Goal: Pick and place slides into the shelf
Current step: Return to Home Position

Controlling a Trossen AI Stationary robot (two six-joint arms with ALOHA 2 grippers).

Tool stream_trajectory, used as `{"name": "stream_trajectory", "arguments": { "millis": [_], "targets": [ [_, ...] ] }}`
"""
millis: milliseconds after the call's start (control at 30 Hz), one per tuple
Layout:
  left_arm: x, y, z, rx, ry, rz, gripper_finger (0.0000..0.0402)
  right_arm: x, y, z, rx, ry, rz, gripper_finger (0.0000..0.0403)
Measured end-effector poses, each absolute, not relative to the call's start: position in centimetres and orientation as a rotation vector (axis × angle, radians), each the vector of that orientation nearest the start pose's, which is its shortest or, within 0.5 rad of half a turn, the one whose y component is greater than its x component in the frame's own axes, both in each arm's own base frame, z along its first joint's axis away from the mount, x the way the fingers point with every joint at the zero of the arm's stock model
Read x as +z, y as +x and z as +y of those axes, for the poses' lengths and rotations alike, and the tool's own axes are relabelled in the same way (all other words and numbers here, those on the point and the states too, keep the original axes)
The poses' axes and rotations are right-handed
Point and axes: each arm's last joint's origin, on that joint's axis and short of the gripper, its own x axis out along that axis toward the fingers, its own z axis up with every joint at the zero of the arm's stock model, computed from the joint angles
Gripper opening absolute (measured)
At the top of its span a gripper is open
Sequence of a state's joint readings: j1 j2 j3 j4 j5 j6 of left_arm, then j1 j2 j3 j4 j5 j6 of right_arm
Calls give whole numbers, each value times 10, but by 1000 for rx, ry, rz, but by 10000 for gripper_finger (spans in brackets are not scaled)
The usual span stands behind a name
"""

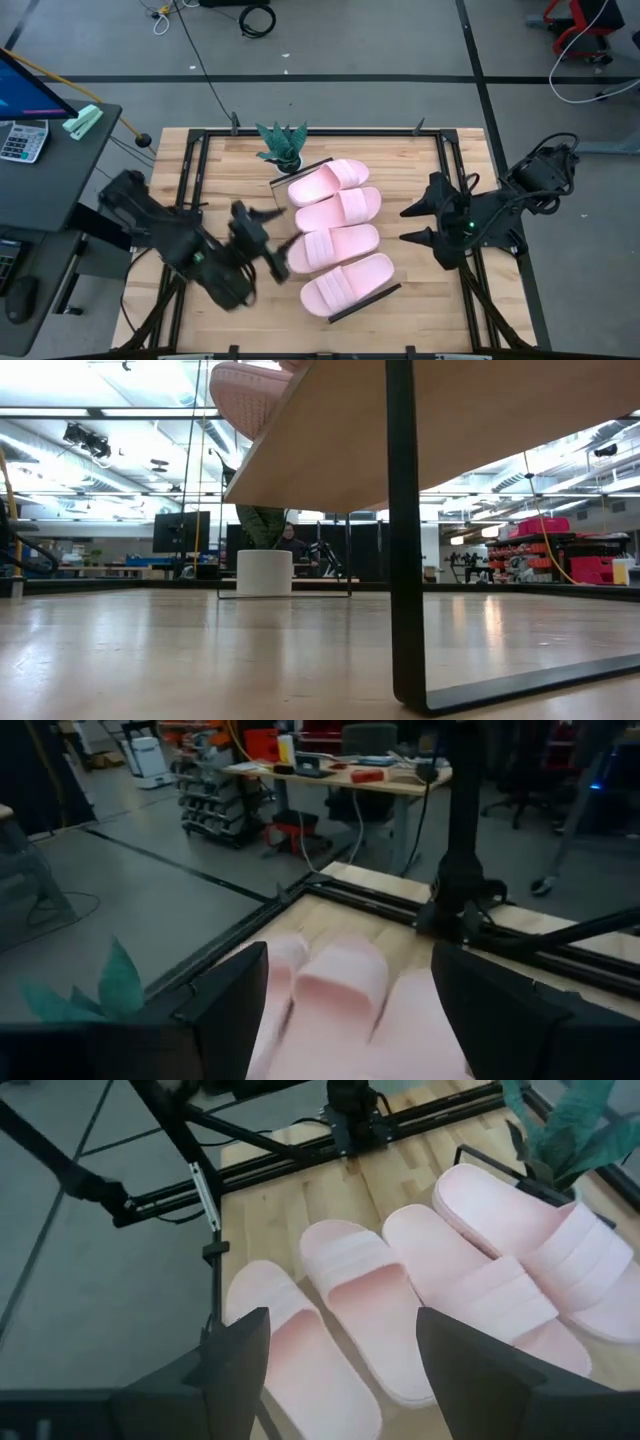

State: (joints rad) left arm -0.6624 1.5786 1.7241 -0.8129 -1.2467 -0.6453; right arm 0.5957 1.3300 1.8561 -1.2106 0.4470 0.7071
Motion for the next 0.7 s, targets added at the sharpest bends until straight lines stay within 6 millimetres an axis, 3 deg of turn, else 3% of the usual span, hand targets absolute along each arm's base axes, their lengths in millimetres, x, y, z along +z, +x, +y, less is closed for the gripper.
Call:
{"name": "stream_trajectory", "arguments": {
  "millis": [133, 300, 700],
  "targets": [
    [443, 249, -142, 588, -103, 206, 286, 476, 183, 106, -79, 305, 600, 253],
    [462, 237, -109, 540, -184, 212, 286, 476, 188, 97, -111, 274, 592, 245],
    [470, 237, -64, 690, -168, 198, 286, 475, 203, 57, -228, 279, 608, 226]
  ]
}}
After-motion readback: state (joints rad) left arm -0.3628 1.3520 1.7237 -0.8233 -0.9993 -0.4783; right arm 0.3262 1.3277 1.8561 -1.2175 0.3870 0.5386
